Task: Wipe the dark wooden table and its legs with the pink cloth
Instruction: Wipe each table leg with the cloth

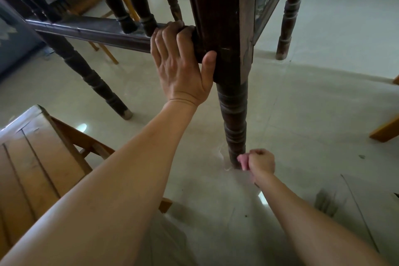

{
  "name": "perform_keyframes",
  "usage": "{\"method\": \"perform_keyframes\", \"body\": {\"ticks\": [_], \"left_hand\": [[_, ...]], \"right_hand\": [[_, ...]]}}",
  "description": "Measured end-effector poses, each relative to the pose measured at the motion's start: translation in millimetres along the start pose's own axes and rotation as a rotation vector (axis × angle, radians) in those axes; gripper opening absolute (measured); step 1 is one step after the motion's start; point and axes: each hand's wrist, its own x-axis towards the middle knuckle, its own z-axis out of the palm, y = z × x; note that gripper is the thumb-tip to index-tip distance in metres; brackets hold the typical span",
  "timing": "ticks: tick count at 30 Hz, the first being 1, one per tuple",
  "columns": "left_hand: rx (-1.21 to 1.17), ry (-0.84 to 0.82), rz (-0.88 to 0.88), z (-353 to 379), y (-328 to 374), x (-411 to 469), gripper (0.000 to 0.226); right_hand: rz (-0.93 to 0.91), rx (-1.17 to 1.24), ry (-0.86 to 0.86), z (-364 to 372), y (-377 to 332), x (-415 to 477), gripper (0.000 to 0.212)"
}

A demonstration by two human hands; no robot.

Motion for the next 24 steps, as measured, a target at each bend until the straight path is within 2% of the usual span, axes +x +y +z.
{"method": "perform_keyframes", "body": {"ticks": [1,2,4,6,7,10,11,13,15,18,21,22,24], "left_hand": [[0.001,0.0,0.001,0.2,-0.5,-0.9,0.053],[0.007,0.001,0.005,0.6,-0.9,-1.7,0.052],[0.02,0.002,0.015,1.0,-1.3,-2.1,0.053],[0.026,0.008,0.031,1.4,-2.0,-1.7,0.055],[0.031,0.012,0.033,1.3,-2.1,-1.3,0.056],[0.034,-0.009,0.028,0.0,-2.1,-1.2,0.066],[0.041,-0.011,0.032,-0.5,-0.8,-0.7,0.069],[0.057,-0.003,0.04,-1.1,1.2,0.9,0.072],[0.059,0.018,0.044,0.0,-0.2,1.2,0.071],[0.057,0.039,0.043,2.5,-3.0,-1.6,0.071],[0.059,0.057,0.044,2.0,-1.4,-1.2,0.077],[0.069,0.064,0.041,2.4,-0.9,-1.1,0.078],[0.069,0.06,0.041,3.1,-0.7,-1.7,0.074]], "right_hand": [[0.045,0.101,0.05,-0.1,-1.5,8.8,0.052],[0.104,0.212,0.088,4.6,-2.9,14.2,0.052],[0.17,0.421,0.131,23.1,-4.3,6.0,0.037],[0.18,0.445,0.094,46.3,10.3,-10.7,0.022],[0.184,0.37,0.007,57.6,23.0,-21.6,0.02],[0.055,-0.004,-0.494,64.2,59.0,-43.0,0.032],[0.003,-0.074,-0.499,55.1,60.2,-38.3,0.032],[0.027,-0.021,-0.266,30.2,45.1,-13.6,0.02],[0.122,0.152,-0.005,7.0,20.1,16.0,0.016],[0.165,0.442,0.089,17.4,-0.8,34.4,0.025],[0.256,0.507,0.108,61.4,22.4,22.6,0.027],[0.331,0.506,0.044,73.2,35.1,16.2,0.031],[0.401,0.425,-0.303,78.1,55.4,-1.4,0.021]]}}
